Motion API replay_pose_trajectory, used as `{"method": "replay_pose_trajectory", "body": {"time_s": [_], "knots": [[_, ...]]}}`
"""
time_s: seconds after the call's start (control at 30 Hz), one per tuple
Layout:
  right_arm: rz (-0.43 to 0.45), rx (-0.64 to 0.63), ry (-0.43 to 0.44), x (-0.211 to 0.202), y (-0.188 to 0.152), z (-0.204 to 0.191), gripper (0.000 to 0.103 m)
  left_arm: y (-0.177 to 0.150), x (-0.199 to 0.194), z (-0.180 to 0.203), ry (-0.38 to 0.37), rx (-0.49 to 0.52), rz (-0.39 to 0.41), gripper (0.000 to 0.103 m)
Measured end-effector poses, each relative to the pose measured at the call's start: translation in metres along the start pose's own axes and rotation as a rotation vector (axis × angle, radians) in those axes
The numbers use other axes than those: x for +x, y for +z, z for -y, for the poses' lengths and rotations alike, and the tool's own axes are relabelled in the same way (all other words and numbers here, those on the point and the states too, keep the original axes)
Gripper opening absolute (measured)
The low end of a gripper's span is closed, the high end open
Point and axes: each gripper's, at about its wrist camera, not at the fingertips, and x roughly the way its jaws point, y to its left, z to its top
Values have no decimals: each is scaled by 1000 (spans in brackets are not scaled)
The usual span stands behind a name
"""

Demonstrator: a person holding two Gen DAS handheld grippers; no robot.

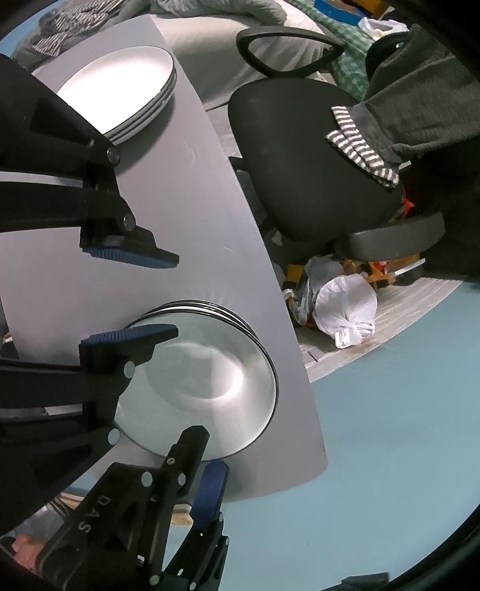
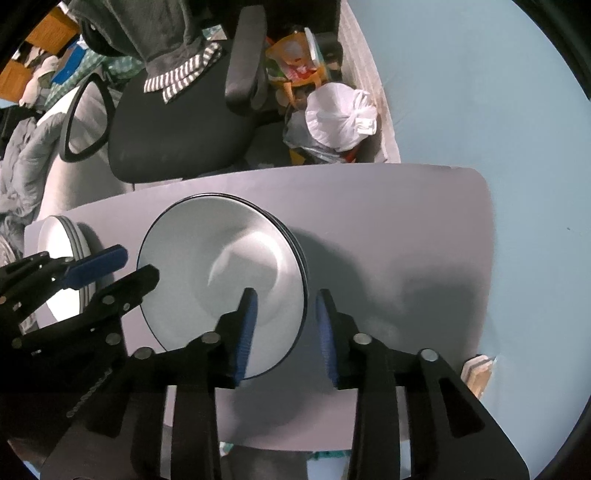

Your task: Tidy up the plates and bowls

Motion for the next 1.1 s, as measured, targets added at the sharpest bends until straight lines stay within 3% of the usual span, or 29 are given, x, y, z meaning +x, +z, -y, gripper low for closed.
{"method": "replay_pose_trajectory", "body": {"time_s": [0.07, 0.3, 0.37, 0.63, 0.73, 1.1], "knots": [[12, 5, -4, -3, -3, 0, 38, -2, -6, -2, -7, -9, 12, 41], [65, 5, -13, -19, -12, -2, 49, -14, -27, -4, -4, -29, 62, 43], [86, 5, -12, -26, -16, -3, 51, -18, -34, -3, -2, -27, 80, 49], [152, 7, -14, -48, -31, -7, 63, -35, -58, -2, -9, -17, 138, 58], [176, 8, -16, -57, -36, -8, 67, -41, -63, -5, -24, -33, 146, 58], [221, 9, -20, -71, -52, -7, 68, -58, -67, -18, -39, -56, 145, 58]]}}
